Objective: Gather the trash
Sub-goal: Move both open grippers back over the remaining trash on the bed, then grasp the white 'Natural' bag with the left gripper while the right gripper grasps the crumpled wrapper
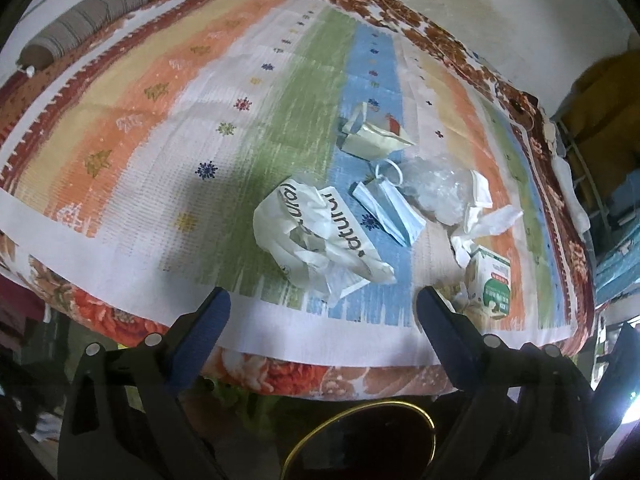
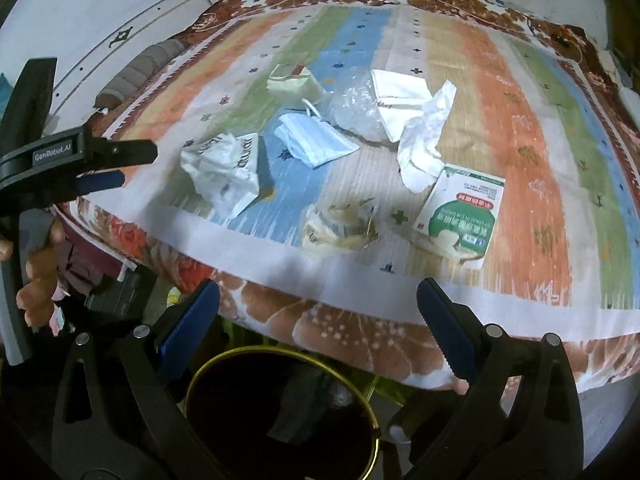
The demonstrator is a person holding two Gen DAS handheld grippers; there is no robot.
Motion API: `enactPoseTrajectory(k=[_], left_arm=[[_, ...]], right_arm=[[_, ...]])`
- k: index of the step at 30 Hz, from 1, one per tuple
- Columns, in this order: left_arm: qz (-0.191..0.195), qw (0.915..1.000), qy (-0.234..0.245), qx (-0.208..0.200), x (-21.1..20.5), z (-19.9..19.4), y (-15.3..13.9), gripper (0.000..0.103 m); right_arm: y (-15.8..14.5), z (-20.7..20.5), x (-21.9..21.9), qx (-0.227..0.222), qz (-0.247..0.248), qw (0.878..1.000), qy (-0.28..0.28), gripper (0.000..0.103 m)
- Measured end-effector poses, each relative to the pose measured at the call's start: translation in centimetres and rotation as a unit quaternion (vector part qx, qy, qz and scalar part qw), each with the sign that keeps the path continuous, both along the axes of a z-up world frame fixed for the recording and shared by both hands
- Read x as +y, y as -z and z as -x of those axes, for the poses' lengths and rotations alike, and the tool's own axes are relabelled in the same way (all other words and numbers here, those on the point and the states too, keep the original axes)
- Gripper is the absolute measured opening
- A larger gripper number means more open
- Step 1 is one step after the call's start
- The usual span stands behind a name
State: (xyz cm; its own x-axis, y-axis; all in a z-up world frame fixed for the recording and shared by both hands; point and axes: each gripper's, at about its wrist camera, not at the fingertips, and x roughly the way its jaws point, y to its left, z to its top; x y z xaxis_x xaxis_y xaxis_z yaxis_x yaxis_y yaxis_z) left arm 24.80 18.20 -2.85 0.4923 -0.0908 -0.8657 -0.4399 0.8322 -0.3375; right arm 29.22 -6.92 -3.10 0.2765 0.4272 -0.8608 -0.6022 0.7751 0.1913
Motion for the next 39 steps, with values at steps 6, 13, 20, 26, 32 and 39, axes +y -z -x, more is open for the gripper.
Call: enactPoseTrajectory(k=[6,13,20,26,32,39], left_arm=[[0.013,0.9998,-0.011,0.014,1.2,-1.2,1.5,0.086],[0.018,0.9996,-0.016,0.014,1.6,-2.5,1.7,0.076],[0.018,0.9995,-0.010,0.025,2.0,-3.7,2.6,0.068],[0.020,0.9988,-0.010,0.042,2.3,-4.6,3.5,0.054],[0.052,0.9971,-0.018,0.053,2.8,-5.1,4.7,0.049],[0.065,0.9959,-0.014,0.062,2.5,-5.9,5.9,0.039]], right_arm=[[0.6,-1.4,1.5,-0.002,0.010,1.000,-0.016,0.093],[1.2,-2.0,3.9,-0.019,0.029,0.998,-0.052,0.089],[2.4,-3.2,5.6,0.001,0.047,0.997,-0.067,0.073],[3.4,-4.0,6.6,0.018,0.057,0.995,-0.075,0.061],[4.5,-5.1,7.1,0.033,0.065,0.994,-0.083,0.046],[5.4,-5.3,7.9,0.040,0.067,0.993,-0.087,0.023]])
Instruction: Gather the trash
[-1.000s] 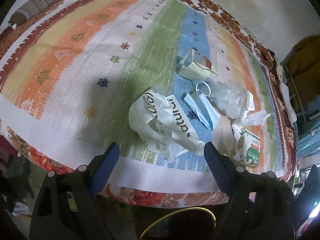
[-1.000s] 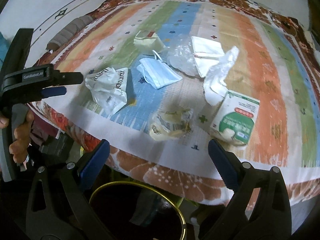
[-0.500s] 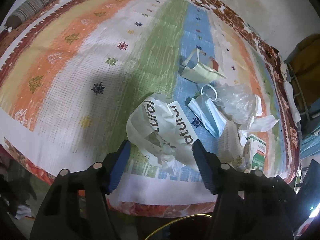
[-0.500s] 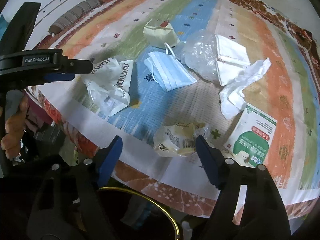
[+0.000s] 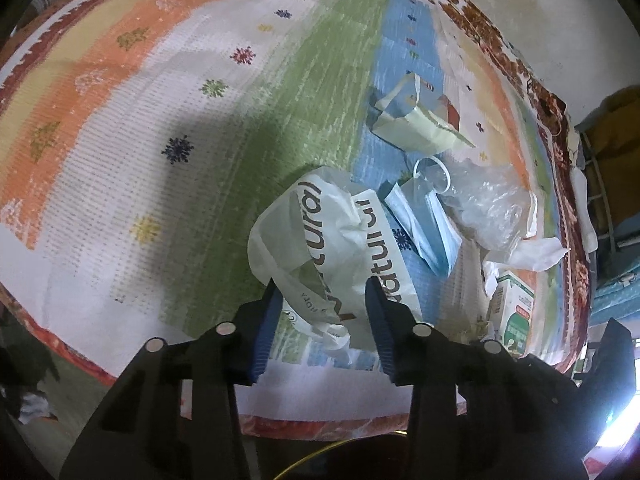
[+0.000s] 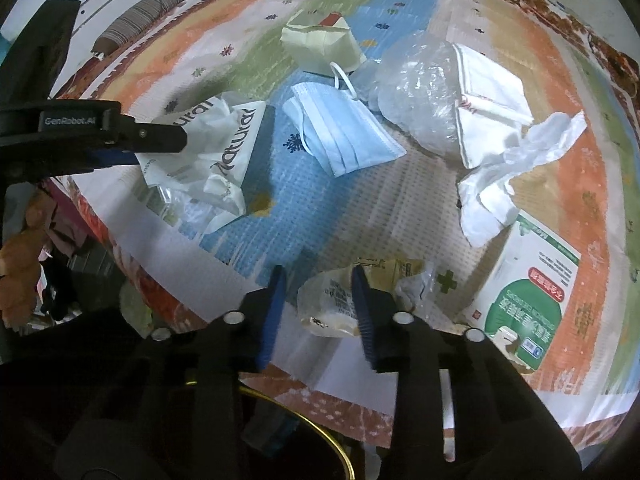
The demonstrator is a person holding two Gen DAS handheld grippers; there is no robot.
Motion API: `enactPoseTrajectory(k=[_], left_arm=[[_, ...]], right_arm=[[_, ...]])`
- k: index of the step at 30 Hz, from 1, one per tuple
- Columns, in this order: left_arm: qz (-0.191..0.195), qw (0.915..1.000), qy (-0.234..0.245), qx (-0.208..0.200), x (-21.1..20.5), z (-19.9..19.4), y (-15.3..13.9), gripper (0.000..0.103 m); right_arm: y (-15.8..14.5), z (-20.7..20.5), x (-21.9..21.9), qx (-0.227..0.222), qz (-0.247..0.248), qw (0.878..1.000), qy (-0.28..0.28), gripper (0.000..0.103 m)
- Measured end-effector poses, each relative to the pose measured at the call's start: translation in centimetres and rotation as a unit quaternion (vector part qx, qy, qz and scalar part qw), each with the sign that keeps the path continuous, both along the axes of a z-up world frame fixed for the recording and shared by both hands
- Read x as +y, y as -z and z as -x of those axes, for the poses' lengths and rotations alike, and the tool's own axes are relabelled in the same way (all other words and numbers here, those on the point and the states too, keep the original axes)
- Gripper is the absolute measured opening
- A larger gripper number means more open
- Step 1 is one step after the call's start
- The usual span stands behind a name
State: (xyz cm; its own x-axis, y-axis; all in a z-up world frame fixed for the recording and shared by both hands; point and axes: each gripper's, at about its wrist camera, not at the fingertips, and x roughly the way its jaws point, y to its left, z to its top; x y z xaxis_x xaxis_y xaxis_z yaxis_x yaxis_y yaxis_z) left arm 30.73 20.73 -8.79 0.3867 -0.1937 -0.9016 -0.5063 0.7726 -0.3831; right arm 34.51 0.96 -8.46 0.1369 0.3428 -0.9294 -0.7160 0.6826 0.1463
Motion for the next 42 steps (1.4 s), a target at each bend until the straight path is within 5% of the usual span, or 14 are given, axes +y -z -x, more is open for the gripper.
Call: enactPoseTrajectory(k=[4,10,42], left_arm=[[-0.007,0.9999,0.013,0.006,-0.4,-0.5,0.6,0.019],[-0.014,0.9995,0.027,-0.012,-0.8,-0.2,-0.8,0.008],[-0.112,0.9870,0.090,-0.072,-6.1,2.4,-8.8,0.005]], right_arm=[[0.3,0.0,0.0,0.000,0.002,1.000,0.002,0.018],[-0.6,0.0,-0.7,-0.008,-0.005,1.000,0.012,0.014],[-6.3,2.5,-3.4,-0.040,-0.061,0.997,0.036,0.014]])
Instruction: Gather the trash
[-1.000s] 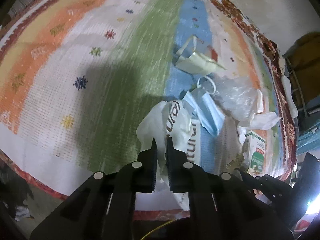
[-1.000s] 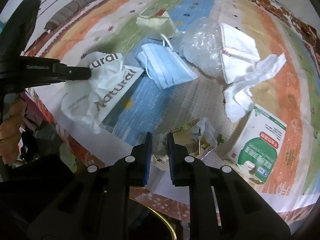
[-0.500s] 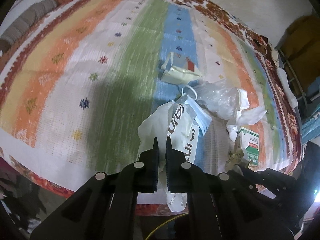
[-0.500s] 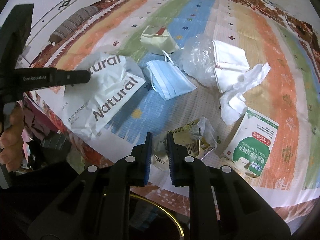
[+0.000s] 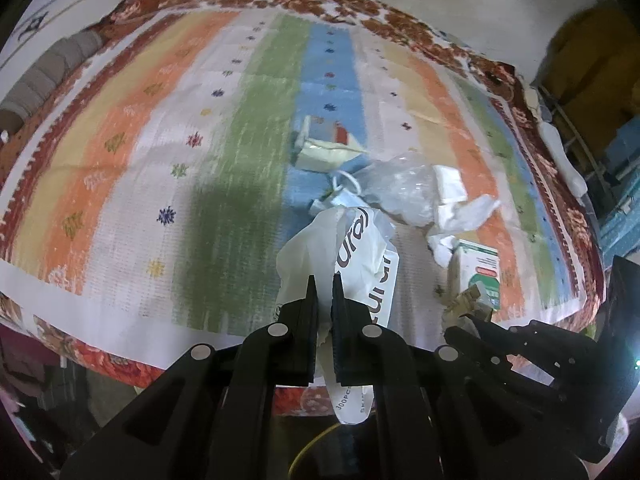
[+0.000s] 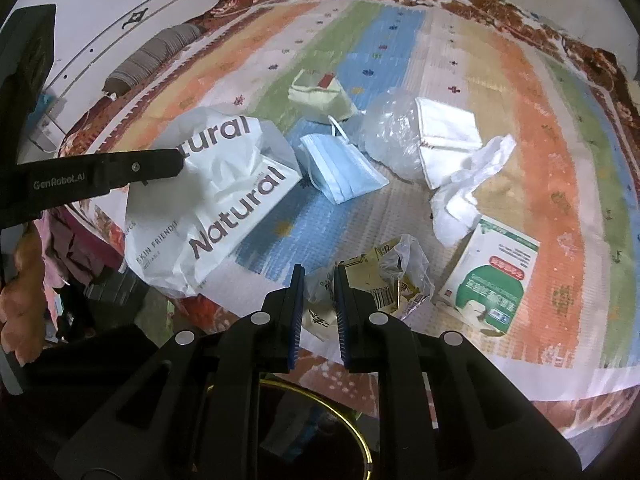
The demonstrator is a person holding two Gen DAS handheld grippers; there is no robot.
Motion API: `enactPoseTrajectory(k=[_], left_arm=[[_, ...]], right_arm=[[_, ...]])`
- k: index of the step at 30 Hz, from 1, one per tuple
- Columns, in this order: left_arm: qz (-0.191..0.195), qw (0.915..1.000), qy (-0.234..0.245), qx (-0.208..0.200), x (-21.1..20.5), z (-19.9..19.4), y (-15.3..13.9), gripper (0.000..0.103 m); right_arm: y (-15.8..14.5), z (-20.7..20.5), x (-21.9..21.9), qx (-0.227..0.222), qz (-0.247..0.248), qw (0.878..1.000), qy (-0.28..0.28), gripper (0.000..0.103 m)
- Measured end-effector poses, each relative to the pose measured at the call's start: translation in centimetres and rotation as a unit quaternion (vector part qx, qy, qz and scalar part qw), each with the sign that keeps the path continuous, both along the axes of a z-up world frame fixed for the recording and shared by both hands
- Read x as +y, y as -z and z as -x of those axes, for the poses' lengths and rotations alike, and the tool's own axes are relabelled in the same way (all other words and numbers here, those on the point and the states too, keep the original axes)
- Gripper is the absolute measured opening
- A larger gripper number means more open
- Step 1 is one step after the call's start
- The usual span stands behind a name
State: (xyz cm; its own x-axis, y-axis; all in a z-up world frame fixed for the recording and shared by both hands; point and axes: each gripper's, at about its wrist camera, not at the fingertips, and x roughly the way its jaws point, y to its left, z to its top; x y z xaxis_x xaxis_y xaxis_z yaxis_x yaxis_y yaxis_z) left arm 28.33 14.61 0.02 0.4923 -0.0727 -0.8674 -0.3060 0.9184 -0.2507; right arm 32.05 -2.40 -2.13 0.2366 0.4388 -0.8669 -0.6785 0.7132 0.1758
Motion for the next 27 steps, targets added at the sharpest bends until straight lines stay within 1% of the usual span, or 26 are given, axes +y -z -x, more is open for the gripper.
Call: enactPoseTrajectory(k=[2,4,9,13,19,22,27], left_arm=[[-0.006,0.9999,0.004,-0.009,-0.6,0.4,-0.8,0.005],[-0.007,0.9998,0.005,-0.018,-0.9,0.8,-1.5,0.005],[0.000,0.9990,0.003,-0.044,-1.8,2.7,-3.6,0.005],[-0.007,0.9980,0.007,-0.062,-2.5,4.0,-4.9,0.005],[0.009,0.9966,0.012,-0.081,-3.3,6.5,-5.9,0.005],[0.019,0.9952,0.014,-0.095,-4.2,8.2,-6.4,0.005],[0.022,0.9947,0.019,-0.099,-5.4,10.0,-5.9,0.005]], right_arm=[[-0.6,0.5,-0.3,-0.005,-0.009,1.000,0.002,0.014],[-1.0,0.8,-0.7,0.004,-0.019,1.000,0.005,0.014],[-2.0,2.1,-1.3,0.002,-0.034,0.999,0.005,0.014],[-3.2,3.2,-2.1,-0.010,-0.046,0.999,0.007,0.014],[-4.7,5.7,-4.3,-0.017,-0.072,0.997,0.014,0.014],[-5.7,6.9,-5.5,-0.034,-0.084,0.996,0.019,0.014],[-5.9,8.2,-7.1,-0.047,-0.084,0.995,0.028,0.014]])
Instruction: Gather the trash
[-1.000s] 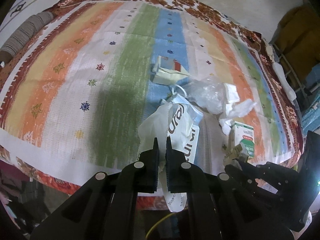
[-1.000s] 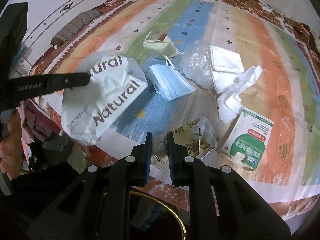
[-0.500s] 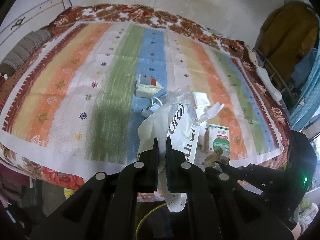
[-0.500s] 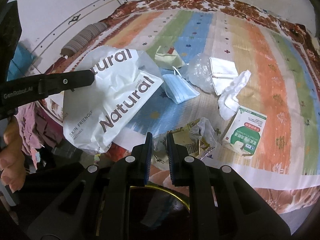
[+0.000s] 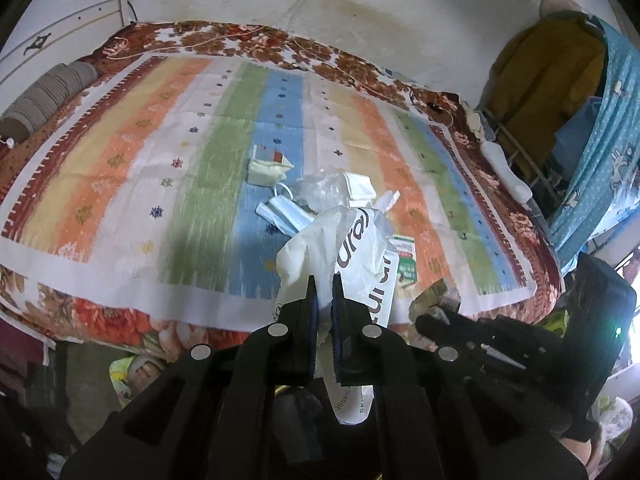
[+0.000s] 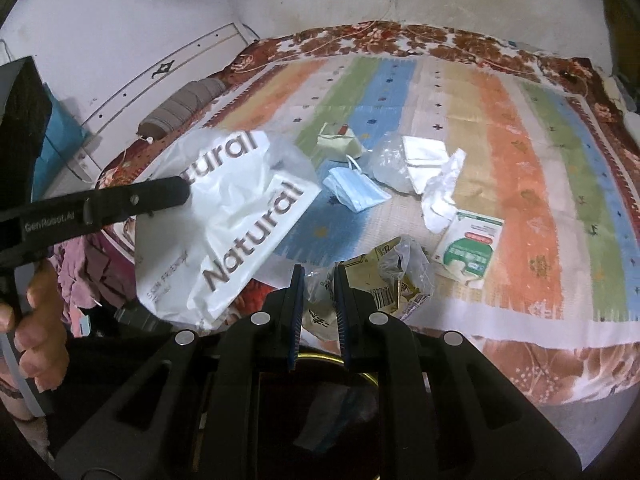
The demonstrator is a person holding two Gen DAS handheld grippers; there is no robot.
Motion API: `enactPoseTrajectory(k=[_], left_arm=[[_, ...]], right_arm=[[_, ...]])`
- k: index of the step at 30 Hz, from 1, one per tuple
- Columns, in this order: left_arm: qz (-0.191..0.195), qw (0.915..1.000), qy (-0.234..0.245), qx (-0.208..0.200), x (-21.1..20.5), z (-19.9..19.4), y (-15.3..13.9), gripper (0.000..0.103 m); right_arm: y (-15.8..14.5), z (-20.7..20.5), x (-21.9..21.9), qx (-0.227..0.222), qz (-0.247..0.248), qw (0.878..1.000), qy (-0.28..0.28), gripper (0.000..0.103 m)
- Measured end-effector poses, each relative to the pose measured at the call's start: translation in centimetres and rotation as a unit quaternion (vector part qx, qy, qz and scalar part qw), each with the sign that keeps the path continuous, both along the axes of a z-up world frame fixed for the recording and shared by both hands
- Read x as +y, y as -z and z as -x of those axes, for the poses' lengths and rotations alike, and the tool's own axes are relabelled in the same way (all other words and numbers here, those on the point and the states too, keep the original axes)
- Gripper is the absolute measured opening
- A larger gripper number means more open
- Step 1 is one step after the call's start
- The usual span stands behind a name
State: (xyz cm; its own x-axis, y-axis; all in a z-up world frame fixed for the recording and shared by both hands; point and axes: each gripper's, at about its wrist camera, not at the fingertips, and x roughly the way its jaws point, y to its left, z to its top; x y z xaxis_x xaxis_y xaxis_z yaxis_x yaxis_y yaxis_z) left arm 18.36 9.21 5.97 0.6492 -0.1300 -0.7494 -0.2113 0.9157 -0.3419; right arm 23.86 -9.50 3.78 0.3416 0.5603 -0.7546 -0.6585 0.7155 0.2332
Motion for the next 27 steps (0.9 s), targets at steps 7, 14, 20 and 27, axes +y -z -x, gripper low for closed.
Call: enactPoseTrajectory(k=[7,14,20,27], left_arm=[[-0.003,1.0000,0.005,0.003,-1.2,1.8,0.8,0.005],[0.003,0.9999,0.009,0.007,-2.4,4.1,2.0,0.005],[0.000,0.9999,0.008,0.014,-3.4,5.4,3.1,0.005],[-0.004,0.9996,0.004,0.027,-4.3,7.0,4.6,0.005]], right_arm=[[0.8,1.8,-1.4,0.014,-0.014,1.000,0.002,0.014],[1.6,4.5,-2.1,0.021,-0.021,1.000,-0.010,0.014],[2.4,6.2,-2.6,0.024,-0.020,0.999,-0.009,0.014],[4.5,7.6,-3.5,0.048,-0.015,0.999,-0.005,0.014]])
